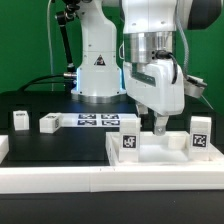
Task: Assemble square table
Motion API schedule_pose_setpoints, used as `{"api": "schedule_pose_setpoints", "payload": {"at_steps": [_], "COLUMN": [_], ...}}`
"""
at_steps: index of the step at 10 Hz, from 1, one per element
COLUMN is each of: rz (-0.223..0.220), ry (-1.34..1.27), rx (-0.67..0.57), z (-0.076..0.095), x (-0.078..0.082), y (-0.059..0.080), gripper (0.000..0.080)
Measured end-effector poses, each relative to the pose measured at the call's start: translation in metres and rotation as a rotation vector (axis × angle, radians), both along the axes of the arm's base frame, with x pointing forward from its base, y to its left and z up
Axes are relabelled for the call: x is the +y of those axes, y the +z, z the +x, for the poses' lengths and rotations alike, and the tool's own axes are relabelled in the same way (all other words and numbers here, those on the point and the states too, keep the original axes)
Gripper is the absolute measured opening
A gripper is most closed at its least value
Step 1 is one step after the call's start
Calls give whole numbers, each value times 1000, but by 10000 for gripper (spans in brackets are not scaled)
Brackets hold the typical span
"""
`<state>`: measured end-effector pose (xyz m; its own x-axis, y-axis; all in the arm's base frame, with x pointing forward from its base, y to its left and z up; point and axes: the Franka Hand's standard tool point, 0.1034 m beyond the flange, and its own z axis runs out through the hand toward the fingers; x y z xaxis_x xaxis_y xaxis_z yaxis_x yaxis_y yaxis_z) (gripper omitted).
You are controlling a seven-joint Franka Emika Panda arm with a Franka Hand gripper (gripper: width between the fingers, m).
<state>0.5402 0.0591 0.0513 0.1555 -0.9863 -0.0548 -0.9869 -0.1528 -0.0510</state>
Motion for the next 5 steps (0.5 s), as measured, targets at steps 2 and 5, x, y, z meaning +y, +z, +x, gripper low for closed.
{"api": "schedule_pose_setpoints", "payload": {"at_steps": [2,5], "rz": [-3,-38], "ry": [-2,-21], "rx": [-3,-21], "z": [-1,-29], "x": [-1,-8], "y": [-1,-17], "gripper": [649,649]}}
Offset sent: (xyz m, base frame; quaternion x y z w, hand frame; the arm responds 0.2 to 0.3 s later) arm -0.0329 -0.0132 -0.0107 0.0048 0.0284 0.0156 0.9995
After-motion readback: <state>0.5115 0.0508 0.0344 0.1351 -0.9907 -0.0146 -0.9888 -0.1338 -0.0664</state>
